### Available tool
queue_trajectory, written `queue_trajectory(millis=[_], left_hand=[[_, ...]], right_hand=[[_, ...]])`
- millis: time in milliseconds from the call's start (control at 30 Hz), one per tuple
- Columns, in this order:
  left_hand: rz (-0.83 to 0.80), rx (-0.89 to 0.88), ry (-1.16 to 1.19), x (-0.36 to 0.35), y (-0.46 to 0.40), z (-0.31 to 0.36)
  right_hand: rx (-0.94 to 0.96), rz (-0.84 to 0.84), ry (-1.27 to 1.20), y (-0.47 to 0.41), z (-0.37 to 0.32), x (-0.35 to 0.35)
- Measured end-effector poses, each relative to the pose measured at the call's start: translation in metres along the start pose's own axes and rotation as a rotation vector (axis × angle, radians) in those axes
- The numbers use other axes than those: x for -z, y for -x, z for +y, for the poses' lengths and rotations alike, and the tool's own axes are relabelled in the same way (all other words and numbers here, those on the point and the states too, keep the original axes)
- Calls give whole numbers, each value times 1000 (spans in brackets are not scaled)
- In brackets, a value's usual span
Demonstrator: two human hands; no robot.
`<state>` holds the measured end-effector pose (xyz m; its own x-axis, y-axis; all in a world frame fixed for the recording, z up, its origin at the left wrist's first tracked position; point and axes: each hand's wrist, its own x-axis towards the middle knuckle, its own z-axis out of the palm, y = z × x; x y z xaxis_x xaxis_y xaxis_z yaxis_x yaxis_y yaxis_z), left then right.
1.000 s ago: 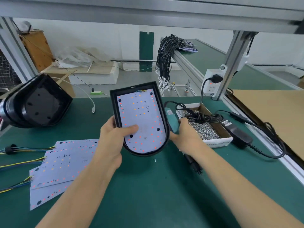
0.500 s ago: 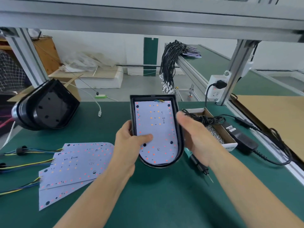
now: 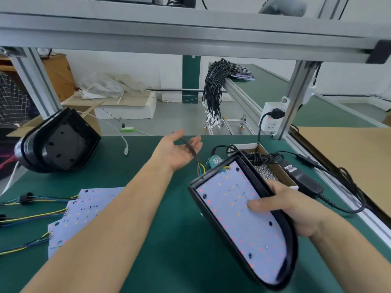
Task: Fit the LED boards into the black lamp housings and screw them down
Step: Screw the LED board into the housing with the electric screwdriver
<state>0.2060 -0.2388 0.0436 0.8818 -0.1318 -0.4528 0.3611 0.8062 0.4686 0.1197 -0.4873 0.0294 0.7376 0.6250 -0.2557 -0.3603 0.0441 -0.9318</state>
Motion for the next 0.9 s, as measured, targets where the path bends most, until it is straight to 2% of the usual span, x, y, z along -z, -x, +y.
queue_trajectory(millis=[67, 133, 233, 333, 433, 567, 633, 733, 833, 900], left_hand=[[39, -60, -147, 0, -6, -1], [82, -132, -387, 8, -8, -4], [209, -177, -684, 14, -7, -12], [241, -243, -1030, 25, 6, -25], [262, -426, -1313, 39, 23, -32], [353, -766, -1692, 51, 55, -43], [264, -888, -1757, 49, 71, -49], [135, -862, -1756, 47, 83, -54], [44, -923, -1778, 49, 89, -53], [-126, -803, -1732, 52, 95, -53]], right_hand=[[-10, -60, -35, 13, 0, 14], [25, -39, -96, 22, -1, 25], [136, 117, -139, 24, -4, 31], [181, 249, -185, 11, -9, 27], [161, 311, -252, -12, -15, 21], [77, 325, -334, -45, -18, 4], [43, 321, -344, -60, -17, -4], [2, 334, -325, -77, -17, -16], [-14, 349, -314, -84, -18, -21], [-33, 360, -269, -84, -19, -18]])
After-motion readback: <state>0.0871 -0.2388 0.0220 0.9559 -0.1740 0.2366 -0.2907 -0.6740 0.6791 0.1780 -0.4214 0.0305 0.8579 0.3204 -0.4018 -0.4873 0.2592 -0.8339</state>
